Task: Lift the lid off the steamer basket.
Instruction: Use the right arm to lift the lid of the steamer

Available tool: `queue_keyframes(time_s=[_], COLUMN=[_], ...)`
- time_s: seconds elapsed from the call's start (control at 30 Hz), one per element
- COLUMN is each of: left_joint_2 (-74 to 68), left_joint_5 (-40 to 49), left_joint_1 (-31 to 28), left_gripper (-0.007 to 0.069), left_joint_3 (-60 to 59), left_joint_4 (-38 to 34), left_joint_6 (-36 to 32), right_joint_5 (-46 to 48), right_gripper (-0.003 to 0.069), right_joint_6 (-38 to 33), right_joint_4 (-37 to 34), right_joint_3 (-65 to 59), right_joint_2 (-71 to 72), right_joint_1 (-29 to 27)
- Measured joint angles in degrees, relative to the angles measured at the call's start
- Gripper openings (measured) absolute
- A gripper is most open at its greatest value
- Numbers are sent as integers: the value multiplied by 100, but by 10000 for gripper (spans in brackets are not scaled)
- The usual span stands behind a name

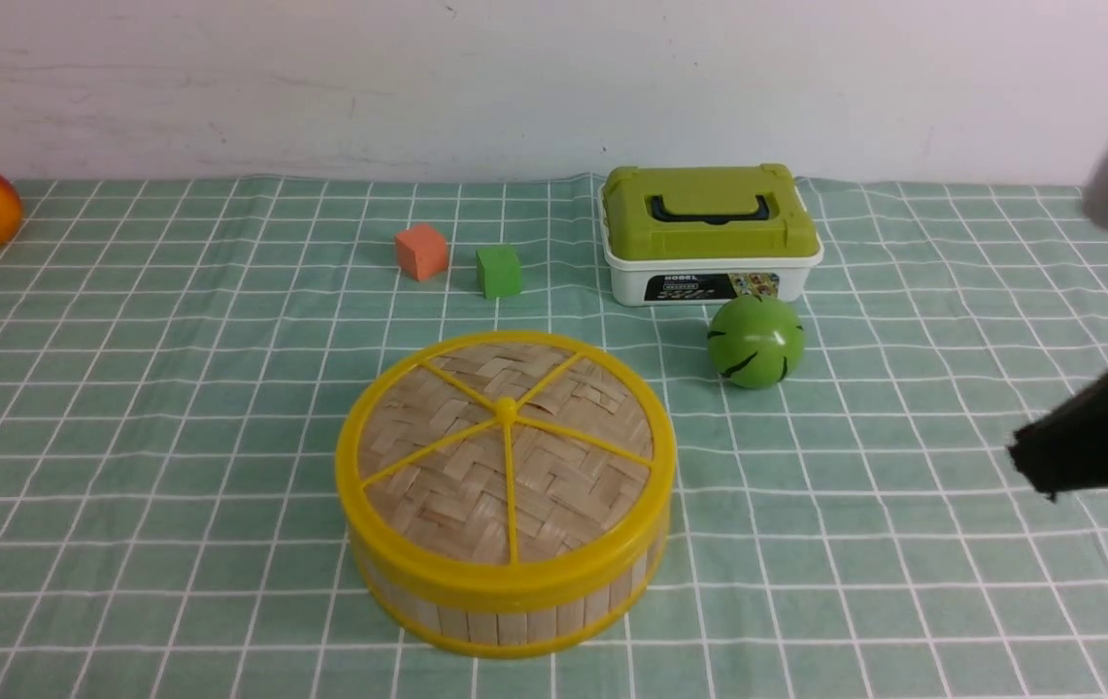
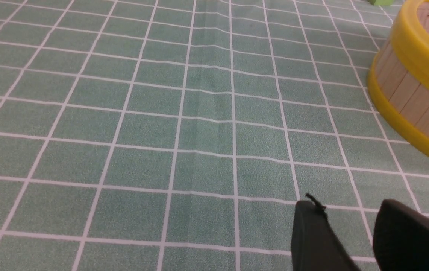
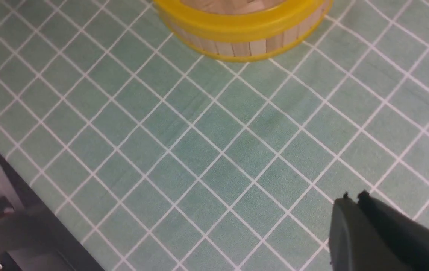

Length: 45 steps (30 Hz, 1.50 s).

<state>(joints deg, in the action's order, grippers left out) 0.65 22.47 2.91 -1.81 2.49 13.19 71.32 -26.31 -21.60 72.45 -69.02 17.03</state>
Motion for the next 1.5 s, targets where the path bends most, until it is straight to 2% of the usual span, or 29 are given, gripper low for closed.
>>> queue_keyframes(time_s=[0.17, 0.33, 0.5, 0.6, 0.63, 0.67, 0.7, 0.83, 1.07, 1.2, 1.4, 1.47, 1.5], left_joint_2=[0, 0, 0, 0, 0, 0, 0, 0, 0, 0, 0, 0, 0], left_joint_5=[0, 0, 0, 0, 0, 0, 0, 0, 0, 0, 0, 0, 0], left_joint_1=[0, 0, 0, 0, 0, 0, 0, 0, 0, 0, 0, 0, 0], left_gripper=[239, 239, 239, 239, 239, 239, 239, 239, 239, 239, 239, 239, 239], left_joint_3=[0, 0, 0, 0, 0, 0, 0, 0, 0, 0, 0, 0, 0], left_joint_4=[0, 0, 0, 0, 0, 0, 0, 0, 0, 0, 0, 0, 0], left_joint_6=[0, 0, 0, 0, 0, 0, 0, 0, 0, 0, 0, 0, 0], right_joint_5=[12, 12, 12, -140, -155, -267, -341, -542, -866, -1033, -1084, -1063, -1063], right_gripper=[11, 60, 221, 397, 405, 468, 500, 551, 524, 460, 302, 176, 166], right_joint_6=[981, 1359, 1509, 1662, 1662, 1724, 1798, 1988, 2079, 2265, 2357, 2415, 2421], right_joint_4=[1033, 1265, 1277, 1288, 1288, 1302, 1307, 1303, 1245, 1319, 1345, 1345, 1345], right_joint_3=[1080, 2040, 3073, 3719, 3719, 3990, 4117, 4457, 4543, 4547, 4547, 4547, 4549], right_joint_2=[-1302, -2402, -3530, -4218, -4255, -4522, -4676, -5165, -5555, -5640, -5658, -5662, -5662], right_joint_1=[1191, 1703, 2009, 2119, 2119, 2126, 2126, 2126, 2126, 2126, 2126, 2126, 2126])
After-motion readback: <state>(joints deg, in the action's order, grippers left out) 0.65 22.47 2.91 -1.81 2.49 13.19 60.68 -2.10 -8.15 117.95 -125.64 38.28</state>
